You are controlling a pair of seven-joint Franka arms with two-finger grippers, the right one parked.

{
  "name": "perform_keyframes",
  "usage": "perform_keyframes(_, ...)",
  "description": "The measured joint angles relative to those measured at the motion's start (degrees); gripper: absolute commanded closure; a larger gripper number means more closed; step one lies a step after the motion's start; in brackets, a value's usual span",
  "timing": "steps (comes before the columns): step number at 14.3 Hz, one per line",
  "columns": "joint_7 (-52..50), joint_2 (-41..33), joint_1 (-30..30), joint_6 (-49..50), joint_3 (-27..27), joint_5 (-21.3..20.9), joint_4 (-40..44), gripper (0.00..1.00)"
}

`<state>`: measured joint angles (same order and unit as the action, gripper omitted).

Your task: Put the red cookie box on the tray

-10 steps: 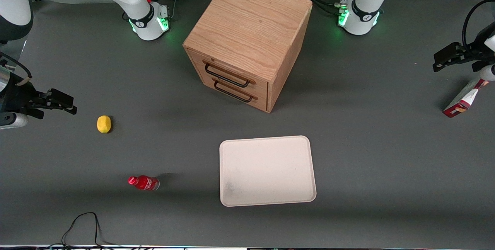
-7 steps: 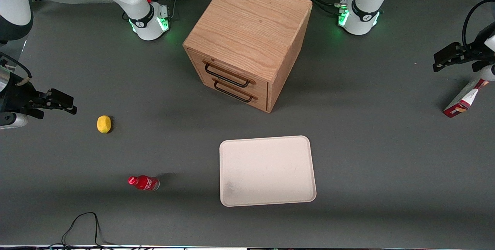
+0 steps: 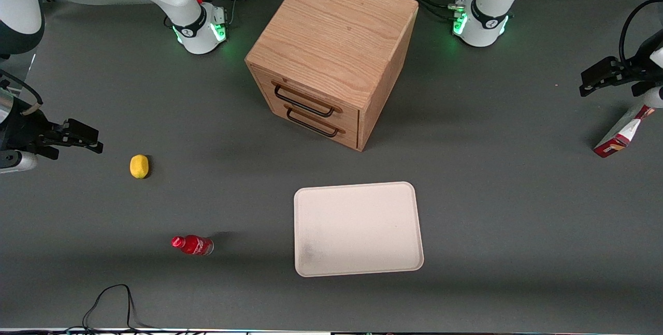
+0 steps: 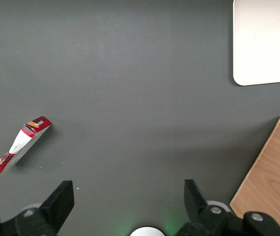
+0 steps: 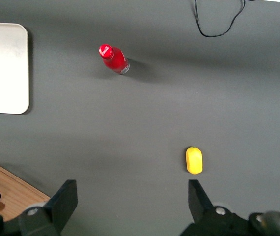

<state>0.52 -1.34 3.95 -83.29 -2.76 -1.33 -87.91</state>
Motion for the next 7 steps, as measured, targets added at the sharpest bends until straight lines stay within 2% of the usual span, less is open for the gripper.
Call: perform_keyframes(7,3.30,-0.08,-0.04,-0.05,0.00,0.00,0.04,0.00)
